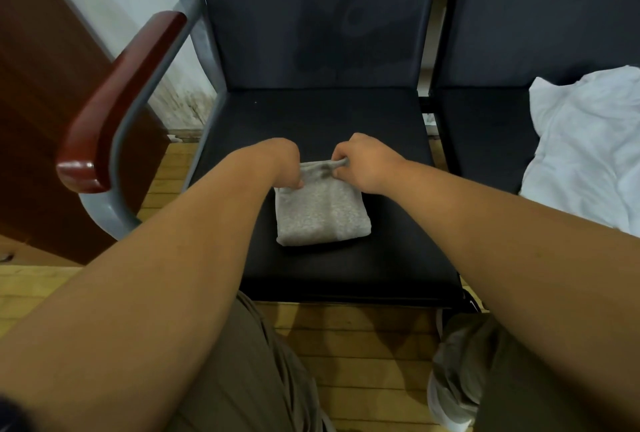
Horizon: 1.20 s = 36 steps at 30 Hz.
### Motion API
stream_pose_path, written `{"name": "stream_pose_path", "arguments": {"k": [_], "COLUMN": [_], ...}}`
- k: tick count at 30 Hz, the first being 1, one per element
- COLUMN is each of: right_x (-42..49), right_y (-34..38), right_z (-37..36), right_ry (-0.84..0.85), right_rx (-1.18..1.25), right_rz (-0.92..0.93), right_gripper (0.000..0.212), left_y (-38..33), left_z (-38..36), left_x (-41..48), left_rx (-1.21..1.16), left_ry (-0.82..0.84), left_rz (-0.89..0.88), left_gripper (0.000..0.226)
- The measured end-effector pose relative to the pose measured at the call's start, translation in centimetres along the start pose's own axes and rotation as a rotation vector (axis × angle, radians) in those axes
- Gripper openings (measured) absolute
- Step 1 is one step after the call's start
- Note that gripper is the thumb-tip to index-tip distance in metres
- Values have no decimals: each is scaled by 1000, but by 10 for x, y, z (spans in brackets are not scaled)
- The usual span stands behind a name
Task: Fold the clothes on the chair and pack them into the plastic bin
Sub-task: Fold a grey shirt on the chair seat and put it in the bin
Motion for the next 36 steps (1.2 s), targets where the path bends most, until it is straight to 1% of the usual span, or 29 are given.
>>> {"name": "stream_pose_path", "arguments": {"k": [3, 5, 7, 13, 16, 18, 22, 23, 24, 25, 28, 30, 32, 34, 36], "right_x": [0, 0, 0, -5, -8, -13, -28, -33, -37, -42, -58, -70, -81, -91, -98], "right_y": [2, 4, 5, 8, 10, 10, 2, 1, 1, 2, 9, 16, 23, 31, 41], "right_z": [-3, -4, -4, 1, 0, -1, 1, 1, 2, 3, 9, 16, 28, 44, 60], "right_ry": [24, 35, 44, 27, 79, 121, 154, 164, 173, 178, 174, 145, 83, -4, -56], "right_rx": [-38, -59, -68, -54, -105, -125, 3, 37, 60, 69, 48, 80, 139, 155, 142], "right_rz": [-9, -13, -16, -15, -22, -34, -89, -95, -97, -94, -71, -49, -33, -6, 27], "right_gripper": [24, 27, 29, 39, 43, 47, 76, 78, 77, 70, 45, 32, 29, 31, 43], "left_y": [-4, -7, -7, -6, -7, -10, -16, -16, -16, -16, -18, -19, -17, -12, -8], "left_z": [-1, 1, 2, 1, 4, 8, 17, 19, 22, 24, 32, 36, 41, 47, 56], "left_x": [1, 0, 0, 2, -5, -12, -30, -35, -40, -46, -68, -82, -96, -111, -127], "left_rx": [14, 18, 18, 15, -7, -25, -89, -111, -138, -166, -238, -280, -334, -387, -438], "left_ry": [-4, -31, -38, -14, -13, -19, -47, -58, -69, -79, -102, -117, -134, -178, -222], "left_rz": [21, 28, 32, 6, -1, -23, -82, -95, -106, -119, -172, -209, -224, -224, -238], "left_gripper": [47, 54, 57, 45, 43, 38, 28, 28, 28, 29, 31, 32, 33, 35, 39]}}
Point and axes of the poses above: each hand's wrist, its own x-axis towards the middle knuckle, its own z-axis out of the back of the hand, y = z × x, the point moved 9 cm from there along x, towards the middle knuckle, and after that the axes turned 6 degrees about z, right-handed, at the moved point
